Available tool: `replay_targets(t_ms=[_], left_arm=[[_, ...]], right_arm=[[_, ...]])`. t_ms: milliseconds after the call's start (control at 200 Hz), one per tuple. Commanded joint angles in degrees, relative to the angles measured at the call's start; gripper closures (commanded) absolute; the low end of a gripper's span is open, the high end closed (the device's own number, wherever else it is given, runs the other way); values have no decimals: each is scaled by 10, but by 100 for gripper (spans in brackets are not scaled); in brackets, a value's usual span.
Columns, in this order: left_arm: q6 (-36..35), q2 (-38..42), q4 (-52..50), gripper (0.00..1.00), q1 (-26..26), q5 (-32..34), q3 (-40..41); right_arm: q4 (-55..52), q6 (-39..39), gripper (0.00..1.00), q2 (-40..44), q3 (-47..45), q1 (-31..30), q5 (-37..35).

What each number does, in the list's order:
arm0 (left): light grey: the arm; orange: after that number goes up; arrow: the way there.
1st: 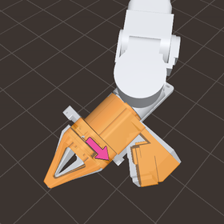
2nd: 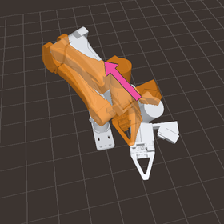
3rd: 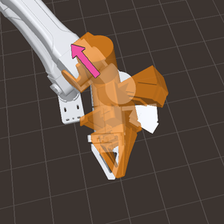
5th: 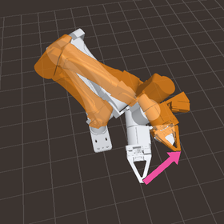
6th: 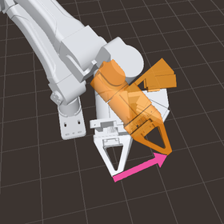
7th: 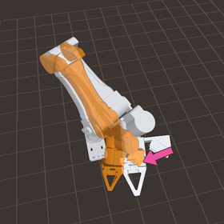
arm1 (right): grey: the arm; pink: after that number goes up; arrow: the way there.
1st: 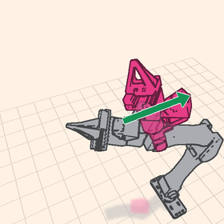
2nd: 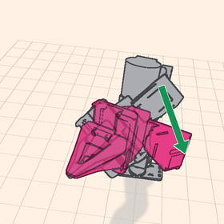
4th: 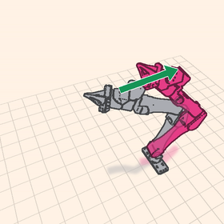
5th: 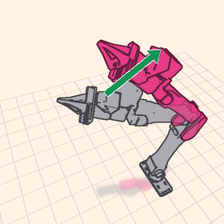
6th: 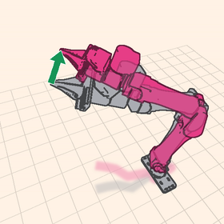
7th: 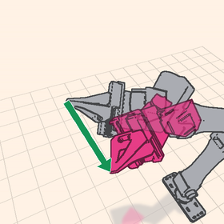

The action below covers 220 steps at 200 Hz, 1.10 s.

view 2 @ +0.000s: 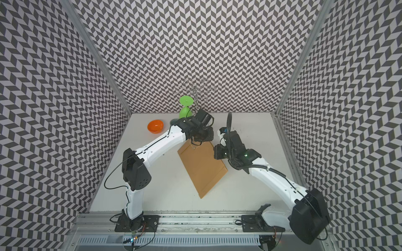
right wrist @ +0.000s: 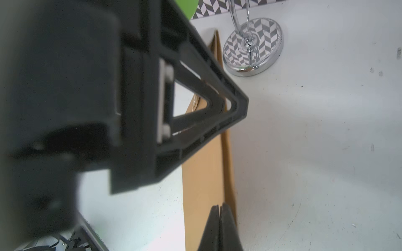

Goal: Open the file bag
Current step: Pick up the file bag from the center of the board.

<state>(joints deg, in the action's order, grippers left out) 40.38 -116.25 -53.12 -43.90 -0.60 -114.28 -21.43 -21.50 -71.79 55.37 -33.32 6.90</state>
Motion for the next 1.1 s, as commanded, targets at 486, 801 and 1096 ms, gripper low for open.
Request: replay_targets(t_ms=[486, 801, 1096], left_arm=[[-104, 142, -26, 69, -8, 163, 201], [-34, 273, 209, 100, 70, -1, 567], [-23, 227, 268, 100, 102, -26, 610]], right_arm=[[64, -17, 46, -13, -40, 73, 66], [95, 10, 30, -198, -9, 150, 220], [108, 46, 38, -350, 30, 150, 227]])
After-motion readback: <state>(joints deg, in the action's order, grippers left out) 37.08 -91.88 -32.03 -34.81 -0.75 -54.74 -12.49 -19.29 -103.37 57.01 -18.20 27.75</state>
